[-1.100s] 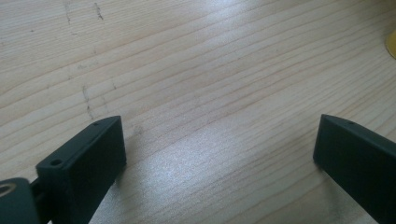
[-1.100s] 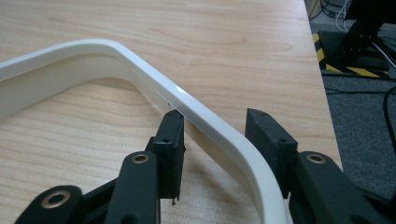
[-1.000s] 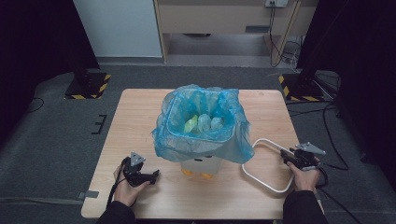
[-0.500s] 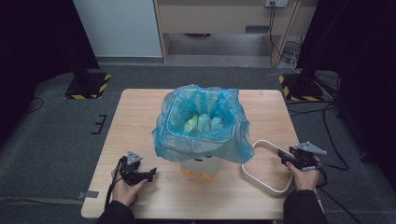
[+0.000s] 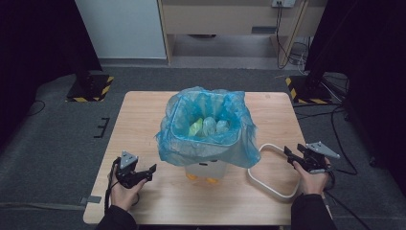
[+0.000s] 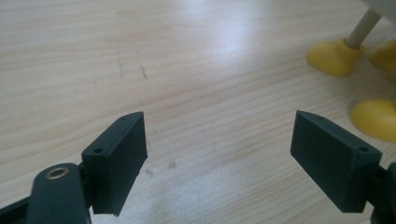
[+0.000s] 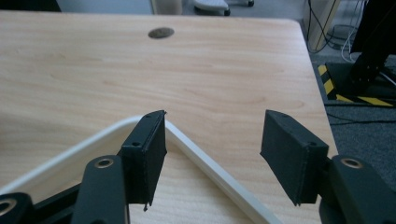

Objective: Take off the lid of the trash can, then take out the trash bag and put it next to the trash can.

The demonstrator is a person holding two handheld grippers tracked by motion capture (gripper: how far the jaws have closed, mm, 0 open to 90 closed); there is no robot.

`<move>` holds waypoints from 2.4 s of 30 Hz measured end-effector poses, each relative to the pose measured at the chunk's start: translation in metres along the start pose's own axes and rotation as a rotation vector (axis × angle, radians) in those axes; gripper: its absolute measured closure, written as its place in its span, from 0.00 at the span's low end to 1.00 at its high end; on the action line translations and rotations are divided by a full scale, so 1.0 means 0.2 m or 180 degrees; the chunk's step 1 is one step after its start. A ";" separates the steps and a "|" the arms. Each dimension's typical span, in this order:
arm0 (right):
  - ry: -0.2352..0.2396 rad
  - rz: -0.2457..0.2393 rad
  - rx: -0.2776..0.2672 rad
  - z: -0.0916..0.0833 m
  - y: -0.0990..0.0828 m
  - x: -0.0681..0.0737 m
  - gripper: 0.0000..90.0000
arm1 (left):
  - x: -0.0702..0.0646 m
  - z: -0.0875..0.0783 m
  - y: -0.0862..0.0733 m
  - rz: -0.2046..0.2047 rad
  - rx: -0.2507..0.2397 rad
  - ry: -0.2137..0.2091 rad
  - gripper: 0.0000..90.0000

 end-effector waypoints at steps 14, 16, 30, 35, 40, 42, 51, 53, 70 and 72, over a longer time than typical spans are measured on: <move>0.0071 0.0055 -0.0379 -0.10 0.14 0.05 0.41 | 0.00 -0.13 0.14 -0.0085 -0.0520 0.0046 0.20; 0.0086 0.0081 -0.0450 -0.12 0.17 0.06 0.41 | 0.00 -0.15 0.17 -0.0090 -0.0572 0.0049 0.20; 0.0197 0.0069 -0.0722 -0.21 0.28 0.11 0.40 | -0.03 -0.24 0.26 -0.0076 -0.0843 0.0043 0.20; 0.0207 0.0109 -0.0798 -0.24 0.31 0.12 0.40 | -0.05 -0.27 0.30 -0.0033 -0.0959 0.0038 0.20; 0.0236 0.0172 -0.0882 -0.27 0.35 0.12 0.40 | -0.07 -0.31 0.34 0.0010 -0.1061 0.0034 0.21; 0.0229 0.0217 -0.0927 -0.28 0.36 0.12 0.40 | -0.08 -0.33 0.36 0.0038 -0.1097 0.0028 0.21; 0.0295 0.0155 -0.0937 -0.30 0.39 0.16 0.41 | -0.11 -0.37 0.41 0.0080 -0.1205 -0.0010 0.22; 0.0311 0.0157 -0.0959 -0.31 0.40 0.16 0.41 | -0.12 -0.38 0.42 0.0075 -0.1239 -0.0023 0.22; 0.0458 0.0199 -0.1242 -0.43 0.55 0.21 0.41 | -0.17 -0.42 0.57 0.0168 -0.1530 -0.0128 0.23; 0.0472 0.0213 -0.1286 -0.44 0.56 0.22 0.41 | -0.18 -0.43 0.59 0.0185 -0.1580 -0.0149 0.23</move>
Point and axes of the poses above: each handheld gripper's, and its own axes: z roughly forward along the jaws, y roughly out of its top, x roughly to its left, the point moved 5 cm from there along z, roughly forward along the jaws, and after that the axes turned 15 degrees about -y, right-handed, at the moved point
